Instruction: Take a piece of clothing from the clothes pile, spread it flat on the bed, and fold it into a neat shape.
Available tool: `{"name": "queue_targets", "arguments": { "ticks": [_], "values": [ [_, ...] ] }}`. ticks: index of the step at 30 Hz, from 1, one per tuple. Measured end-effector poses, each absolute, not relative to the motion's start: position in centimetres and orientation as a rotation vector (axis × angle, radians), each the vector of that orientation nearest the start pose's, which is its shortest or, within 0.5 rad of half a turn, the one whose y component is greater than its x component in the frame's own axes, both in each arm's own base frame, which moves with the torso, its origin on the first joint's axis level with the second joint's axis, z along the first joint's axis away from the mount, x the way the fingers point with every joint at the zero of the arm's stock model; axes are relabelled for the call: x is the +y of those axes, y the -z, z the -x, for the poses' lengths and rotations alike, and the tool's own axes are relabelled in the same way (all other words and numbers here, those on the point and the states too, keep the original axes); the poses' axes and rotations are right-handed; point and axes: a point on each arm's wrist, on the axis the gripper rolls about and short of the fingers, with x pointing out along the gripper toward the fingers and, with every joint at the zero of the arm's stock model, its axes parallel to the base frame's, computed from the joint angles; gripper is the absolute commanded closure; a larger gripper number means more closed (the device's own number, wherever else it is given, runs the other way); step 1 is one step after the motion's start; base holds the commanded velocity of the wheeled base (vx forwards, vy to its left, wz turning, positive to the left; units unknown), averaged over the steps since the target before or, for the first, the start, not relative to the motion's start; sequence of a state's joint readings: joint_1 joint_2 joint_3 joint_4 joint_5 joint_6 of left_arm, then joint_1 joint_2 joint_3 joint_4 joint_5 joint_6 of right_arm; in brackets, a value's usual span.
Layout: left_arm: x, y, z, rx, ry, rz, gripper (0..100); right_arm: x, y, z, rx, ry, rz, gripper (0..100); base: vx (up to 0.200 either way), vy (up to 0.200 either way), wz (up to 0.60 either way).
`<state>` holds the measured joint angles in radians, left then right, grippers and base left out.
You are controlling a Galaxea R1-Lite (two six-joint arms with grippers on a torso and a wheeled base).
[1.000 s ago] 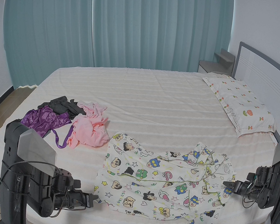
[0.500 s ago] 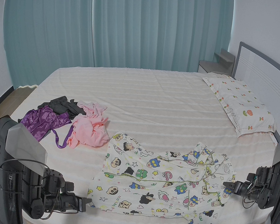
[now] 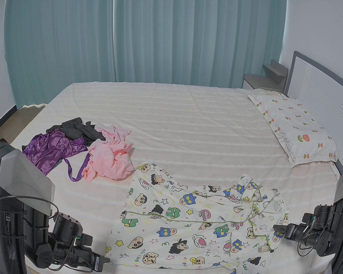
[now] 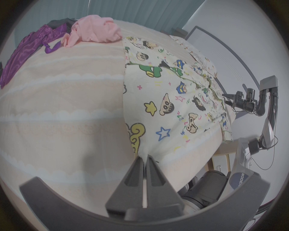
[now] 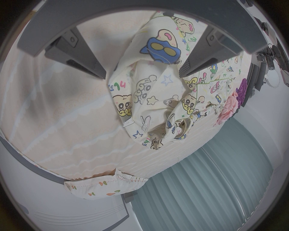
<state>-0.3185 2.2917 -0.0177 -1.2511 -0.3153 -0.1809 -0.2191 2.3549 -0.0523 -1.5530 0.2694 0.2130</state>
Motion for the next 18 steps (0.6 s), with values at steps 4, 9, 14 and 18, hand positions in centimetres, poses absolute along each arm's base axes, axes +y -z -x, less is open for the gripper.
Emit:
{"name": "queue_targets", "arguments": {
  "ticks": [4,9,14,18],
  "values": [
    [-7.11,4.22,-18.12,1.097,0.503,0.15,100,-4.33,3.73,-22.06,0.736,0.032,-0.385,0,0.0,0.0,0.0],
    [-7.22,4.17,-18.1,1.095,0.508,0.148,0,-4.34,3.74,-22.01,0.737,0.033,-0.385,0,0.0,0.0,0.0],
    [-7.19,4.17,-18.11,1.094,0.506,0.151,0,-4.31,3.7,-21.87,0.741,0.034,-0.384,0,0.0,0.0,0.0],
    [-7.12,4.12,-18.15,1.093,0.499,0.16,0,-4.26,3.43,-21.66,0.739,0.033,-0.379,0,0.0,0.0,0.0]
  ]
}}
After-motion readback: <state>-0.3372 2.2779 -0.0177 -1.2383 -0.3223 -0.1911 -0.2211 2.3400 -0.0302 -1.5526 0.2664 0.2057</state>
